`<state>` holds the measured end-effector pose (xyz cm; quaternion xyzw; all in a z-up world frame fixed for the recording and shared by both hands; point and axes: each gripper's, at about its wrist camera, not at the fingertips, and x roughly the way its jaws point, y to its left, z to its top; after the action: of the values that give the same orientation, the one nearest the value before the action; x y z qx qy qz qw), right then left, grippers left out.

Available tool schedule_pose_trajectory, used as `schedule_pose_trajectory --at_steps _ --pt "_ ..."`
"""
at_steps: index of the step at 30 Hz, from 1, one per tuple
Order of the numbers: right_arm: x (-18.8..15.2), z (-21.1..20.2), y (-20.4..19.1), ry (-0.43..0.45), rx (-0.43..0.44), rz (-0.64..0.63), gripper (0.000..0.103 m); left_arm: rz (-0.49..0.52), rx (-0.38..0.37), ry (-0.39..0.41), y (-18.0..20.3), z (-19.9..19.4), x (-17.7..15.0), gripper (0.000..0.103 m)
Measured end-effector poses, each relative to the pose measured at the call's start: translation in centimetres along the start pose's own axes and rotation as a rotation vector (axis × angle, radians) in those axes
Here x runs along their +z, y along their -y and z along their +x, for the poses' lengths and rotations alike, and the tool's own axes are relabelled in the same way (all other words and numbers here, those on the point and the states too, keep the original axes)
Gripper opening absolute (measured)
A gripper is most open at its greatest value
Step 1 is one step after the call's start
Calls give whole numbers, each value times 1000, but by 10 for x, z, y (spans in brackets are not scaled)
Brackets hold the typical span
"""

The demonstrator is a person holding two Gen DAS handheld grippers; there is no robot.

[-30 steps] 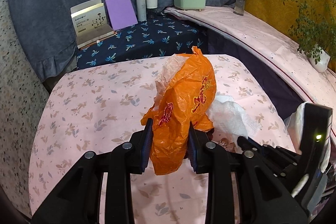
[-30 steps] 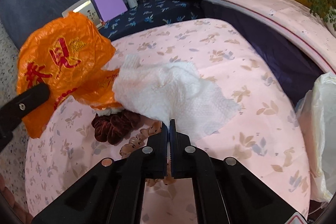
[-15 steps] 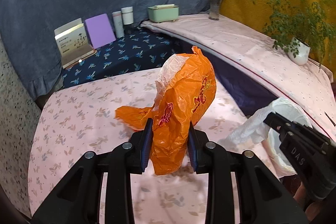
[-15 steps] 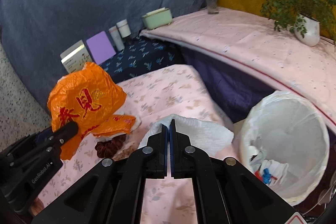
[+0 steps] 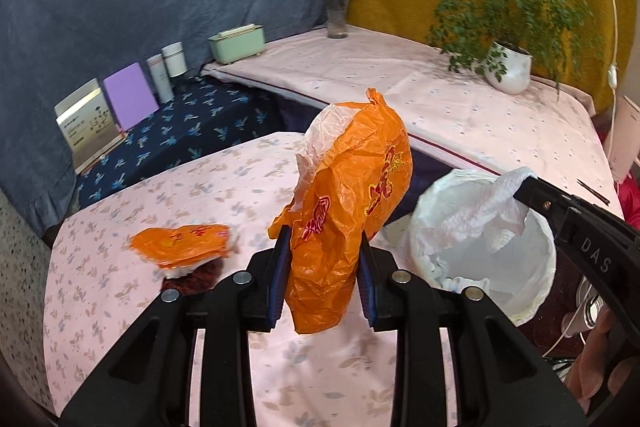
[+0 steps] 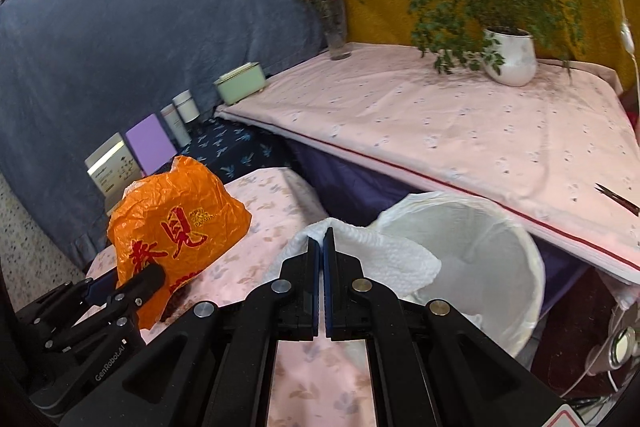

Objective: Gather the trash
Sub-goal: 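Carry the tissue and orange bag over the bin and open both grippers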

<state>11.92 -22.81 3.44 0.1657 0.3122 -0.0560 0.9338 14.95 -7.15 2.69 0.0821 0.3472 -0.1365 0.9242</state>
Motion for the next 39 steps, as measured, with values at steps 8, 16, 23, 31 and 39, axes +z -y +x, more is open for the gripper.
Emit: schedule_pose_trajectory --at_steps 8,16,23,31,39 --pt "0 -11 54 17 -65 48 2 73 -44 -15 53 12 1 29" --pt "0 -13 96 17 -109 101 2 135 -77 -31 97 26 3 29" --pt "-5 -11 116 7 -126 130 2 172 -96 -58 120 40 2 31" --pt "-6 -3 127 -6 -131 142 2 186 -93 -71 131 50 1 49" --pt "-6 5 124 -20 -126 133 2 178 -78 -73 129 54 0 62"
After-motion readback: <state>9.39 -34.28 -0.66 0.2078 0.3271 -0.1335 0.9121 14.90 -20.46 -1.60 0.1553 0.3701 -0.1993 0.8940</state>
